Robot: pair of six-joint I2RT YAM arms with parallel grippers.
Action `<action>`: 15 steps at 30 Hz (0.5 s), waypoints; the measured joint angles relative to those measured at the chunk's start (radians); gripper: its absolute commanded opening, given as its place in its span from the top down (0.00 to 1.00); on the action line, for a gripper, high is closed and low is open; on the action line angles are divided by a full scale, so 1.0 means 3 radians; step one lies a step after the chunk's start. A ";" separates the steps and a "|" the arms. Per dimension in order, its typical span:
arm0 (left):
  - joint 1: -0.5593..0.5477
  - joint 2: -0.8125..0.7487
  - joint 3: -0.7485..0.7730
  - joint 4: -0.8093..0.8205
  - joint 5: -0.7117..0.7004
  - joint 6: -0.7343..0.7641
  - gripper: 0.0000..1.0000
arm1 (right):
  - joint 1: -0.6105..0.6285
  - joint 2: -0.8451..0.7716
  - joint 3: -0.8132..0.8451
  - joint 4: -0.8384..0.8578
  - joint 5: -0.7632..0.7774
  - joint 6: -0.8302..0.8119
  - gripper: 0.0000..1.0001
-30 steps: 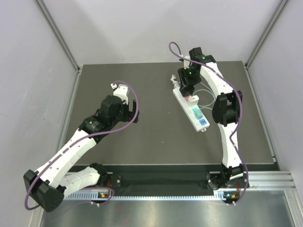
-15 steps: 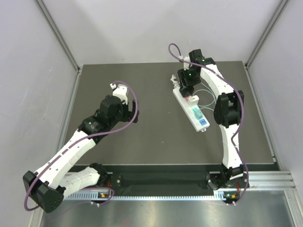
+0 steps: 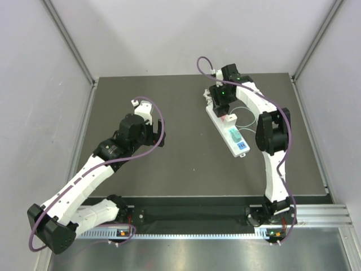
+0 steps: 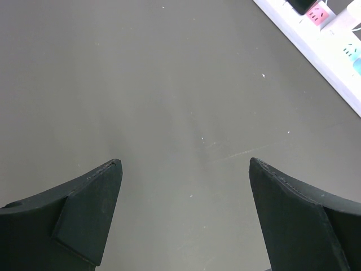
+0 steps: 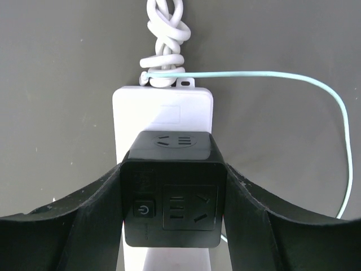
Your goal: Insert the plug
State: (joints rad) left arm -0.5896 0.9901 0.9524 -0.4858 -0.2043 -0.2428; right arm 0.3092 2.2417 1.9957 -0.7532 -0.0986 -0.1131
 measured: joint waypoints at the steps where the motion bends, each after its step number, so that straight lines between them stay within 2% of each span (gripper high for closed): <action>1: 0.0000 0.0000 -0.0004 0.0000 0.0000 0.0000 0.02 | 0.0005 0.0000 -0.0005 0.0010 0.0013 0.0006 1.00; 9: 0.0000 0.0000 -0.0009 0.0000 0.0003 0.0004 0.02 | 0.0014 -0.0320 -0.0679 0.0654 0.0069 0.0079 1.00; 15: 0.0000 0.0001 -0.0009 0.0000 0.0001 0.0004 0.02 | 0.0043 -0.0347 -0.0735 0.0726 0.0150 0.0120 1.00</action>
State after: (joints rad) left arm -0.5896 0.9905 0.9497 -0.4858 -0.2039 -0.2417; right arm 0.3222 2.1376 1.7752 -0.5354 -0.0536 -0.0772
